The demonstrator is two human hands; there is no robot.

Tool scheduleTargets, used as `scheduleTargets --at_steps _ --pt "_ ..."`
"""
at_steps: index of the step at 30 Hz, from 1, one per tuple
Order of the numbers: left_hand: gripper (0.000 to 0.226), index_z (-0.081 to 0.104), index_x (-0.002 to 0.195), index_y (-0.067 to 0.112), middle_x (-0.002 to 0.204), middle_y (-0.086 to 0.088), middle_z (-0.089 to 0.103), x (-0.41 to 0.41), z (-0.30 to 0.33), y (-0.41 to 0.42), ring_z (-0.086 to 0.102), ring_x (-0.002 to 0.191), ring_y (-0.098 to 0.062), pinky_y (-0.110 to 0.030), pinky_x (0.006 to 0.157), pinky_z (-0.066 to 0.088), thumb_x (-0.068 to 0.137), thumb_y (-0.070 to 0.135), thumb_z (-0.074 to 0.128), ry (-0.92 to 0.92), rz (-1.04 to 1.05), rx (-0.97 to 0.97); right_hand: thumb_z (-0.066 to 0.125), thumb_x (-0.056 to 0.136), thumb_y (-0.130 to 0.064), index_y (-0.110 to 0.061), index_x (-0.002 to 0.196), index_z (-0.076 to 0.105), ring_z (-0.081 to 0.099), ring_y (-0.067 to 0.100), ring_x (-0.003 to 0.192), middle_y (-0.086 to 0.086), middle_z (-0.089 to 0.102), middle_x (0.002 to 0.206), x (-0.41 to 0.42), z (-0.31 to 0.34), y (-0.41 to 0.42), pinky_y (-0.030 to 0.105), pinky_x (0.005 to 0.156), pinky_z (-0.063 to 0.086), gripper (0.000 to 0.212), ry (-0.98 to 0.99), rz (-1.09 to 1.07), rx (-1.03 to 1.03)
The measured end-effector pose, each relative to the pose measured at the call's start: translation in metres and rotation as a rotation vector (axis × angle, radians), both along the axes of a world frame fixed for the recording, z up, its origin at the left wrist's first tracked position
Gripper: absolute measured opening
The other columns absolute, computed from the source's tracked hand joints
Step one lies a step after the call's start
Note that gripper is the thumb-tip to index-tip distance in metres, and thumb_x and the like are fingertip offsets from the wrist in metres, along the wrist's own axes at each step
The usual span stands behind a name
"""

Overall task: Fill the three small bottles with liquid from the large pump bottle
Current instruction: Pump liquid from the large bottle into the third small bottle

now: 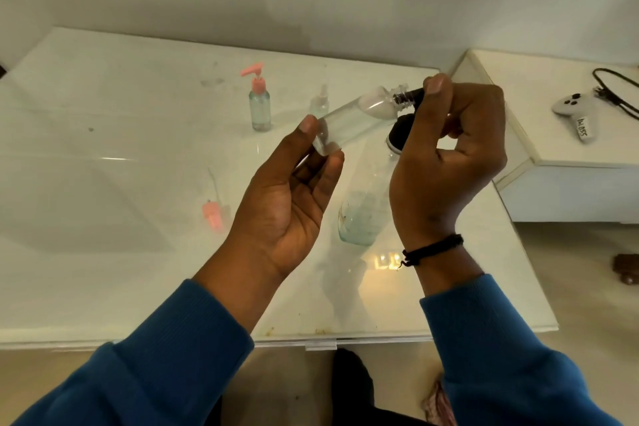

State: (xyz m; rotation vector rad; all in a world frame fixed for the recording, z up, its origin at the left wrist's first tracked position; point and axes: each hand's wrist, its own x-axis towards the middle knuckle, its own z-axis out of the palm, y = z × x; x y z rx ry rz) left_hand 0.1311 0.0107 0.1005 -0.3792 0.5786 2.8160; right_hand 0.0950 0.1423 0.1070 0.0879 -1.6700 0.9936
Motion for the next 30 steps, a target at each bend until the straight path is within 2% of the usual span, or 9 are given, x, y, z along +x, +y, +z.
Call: scheduleTargets --at_steps 4,7,10,14,18,24,30 --pt "0.04 0.07 0.113 0.006 0.113 -0.012 0.069 -0.001 0.0 0.001 0.07 0.085 -0.016 -0.024 0.071 0.061 0.075 0.019 0.075 -0.003 -0.001 -0.009 0.06 0.098 -0.013 -0.002 0.07 0.06 0.051 0.03 0.062 -0.001 0.054 0.071 -0.003 0.01 0.001 0.038 0.056 0.042 0.03 0.0 -0.044 -0.005" --pt "0.044 0.069 0.117 0.006 0.113 -0.012 0.069 -0.001 -0.001 -0.001 0.07 0.086 -0.016 -0.023 0.07 0.061 0.075 0.019 0.075 -0.009 0.009 -0.001 0.062 0.098 -0.009 -0.002 0.072 0.06 0.048 0.024 0.063 -0.003 0.052 0.072 0.0 0.002 -0.002 0.035 0.058 0.041 0.028 -0.013 -0.016 -0.016" --pt "0.038 0.072 0.109 0.007 0.115 -0.012 0.069 0.0 0.0 0.0 0.071 0.085 -0.016 -0.024 0.07 0.061 0.074 0.018 0.076 0.0 -0.002 0.007 0.062 0.099 -0.01 -0.004 0.073 0.06 0.048 0.019 0.064 -0.012 0.05 0.072 -0.001 0.003 -0.001 0.032 0.059 0.041 0.026 -0.027 0.0 -0.055" --pt "0.038 0.072 0.109 0.007 0.117 -0.014 0.069 0.0 0.0 0.001 0.071 0.087 -0.017 -0.024 0.072 0.061 0.074 0.019 0.076 -0.001 -0.002 -0.013 0.061 0.098 -0.014 -0.001 0.071 0.06 0.053 0.026 0.062 0.003 0.059 0.068 -0.006 0.01 0.001 0.033 0.059 0.043 0.03 -0.011 -0.023 -0.07" --pt "0.035 0.073 0.107 0.007 0.117 -0.012 0.068 0.001 -0.001 0.002 0.07 0.087 -0.016 -0.024 0.07 0.061 0.074 0.018 0.076 -0.013 -0.002 0.0 0.062 0.098 -0.008 -0.002 0.073 0.06 0.049 0.027 0.063 -0.001 0.053 0.072 -0.001 -0.002 0.002 0.04 0.059 0.042 0.026 -0.016 -0.018 -0.026" --pt "0.032 0.074 0.103 0.006 0.109 -0.013 0.07 0.001 0.001 0.003 0.07 0.084 -0.017 -0.024 0.071 0.061 0.074 0.019 0.075 -0.006 0.0 -0.024 0.06 0.098 -0.014 -0.004 0.072 0.059 0.051 0.027 0.061 0.0 0.055 0.069 -0.005 0.01 0.0 0.028 0.059 0.039 0.029 -0.02 -0.027 -0.043" --pt "0.042 0.071 0.114 0.007 0.121 -0.015 0.068 0.001 0.0 0.002 0.07 0.088 -0.016 -0.024 0.071 0.061 0.074 0.019 0.076 -0.014 -0.012 0.003 0.06 0.1 -0.011 -0.001 0.076 0.062 0.05 0.02 0.065 -0.002 0.056 0.073 0.0 0.001 -0.002 0.028 0.063 0.041 0.025 -0.05 0.027 -0.091"
